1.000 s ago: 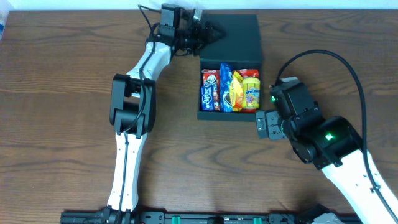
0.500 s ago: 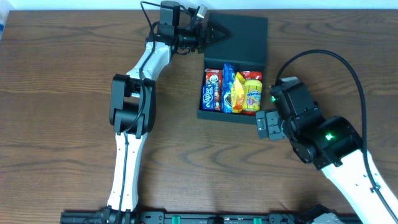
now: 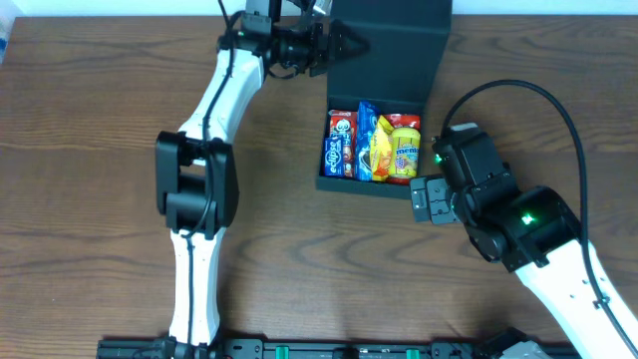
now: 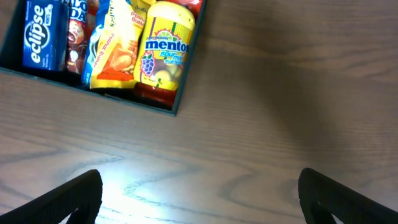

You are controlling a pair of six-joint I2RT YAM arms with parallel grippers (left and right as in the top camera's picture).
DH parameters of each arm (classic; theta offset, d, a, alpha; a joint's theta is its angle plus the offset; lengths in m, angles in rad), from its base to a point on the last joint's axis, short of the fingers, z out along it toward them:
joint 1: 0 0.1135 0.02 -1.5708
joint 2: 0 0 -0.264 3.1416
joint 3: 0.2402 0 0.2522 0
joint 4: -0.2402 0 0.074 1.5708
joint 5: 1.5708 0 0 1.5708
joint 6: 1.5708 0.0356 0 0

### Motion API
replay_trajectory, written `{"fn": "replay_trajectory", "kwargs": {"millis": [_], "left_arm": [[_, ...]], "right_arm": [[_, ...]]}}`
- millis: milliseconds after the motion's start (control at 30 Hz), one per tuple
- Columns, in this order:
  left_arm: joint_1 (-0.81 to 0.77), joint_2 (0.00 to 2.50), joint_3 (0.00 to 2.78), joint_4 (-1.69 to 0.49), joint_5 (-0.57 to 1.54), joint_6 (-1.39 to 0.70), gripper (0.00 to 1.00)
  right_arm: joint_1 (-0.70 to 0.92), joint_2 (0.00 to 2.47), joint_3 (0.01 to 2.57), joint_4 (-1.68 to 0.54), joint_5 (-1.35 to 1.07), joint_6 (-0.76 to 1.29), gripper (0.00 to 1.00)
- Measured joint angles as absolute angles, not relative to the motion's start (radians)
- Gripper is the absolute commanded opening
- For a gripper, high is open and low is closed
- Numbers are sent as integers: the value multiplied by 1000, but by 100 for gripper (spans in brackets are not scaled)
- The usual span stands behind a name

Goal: Pack container
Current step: 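Push the lid forward with the left gripper to close the box, then press the closed lid down with the right gripper, left gripper retracting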

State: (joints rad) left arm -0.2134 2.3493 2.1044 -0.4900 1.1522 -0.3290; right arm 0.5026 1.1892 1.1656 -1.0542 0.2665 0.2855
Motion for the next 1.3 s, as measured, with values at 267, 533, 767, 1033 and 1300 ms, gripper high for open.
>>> {"fn": "replay_trajectory", "kwargs": {"millis": [267,533,767,1033,1300], "left_arm": [[-213,2250,2108,-746,1054,-139,96],[-229,2181,2110,-996,982,-3,96],[-273,2123,2110,-1126,908,50,96],[-282,1998,2110,-1192,824,57,96],[-282,1899,2112,-1301,719,49,96]], "right_arm": [[503,1189,1166,-1048,267,286,99],[503,1189,1166,-1039,266,286,99],[503,1189,1166,-1039,266,286,99],[503,1189,1166,-1033,267,286,99],[503,1189,1166,-982,250,286,99]]}}
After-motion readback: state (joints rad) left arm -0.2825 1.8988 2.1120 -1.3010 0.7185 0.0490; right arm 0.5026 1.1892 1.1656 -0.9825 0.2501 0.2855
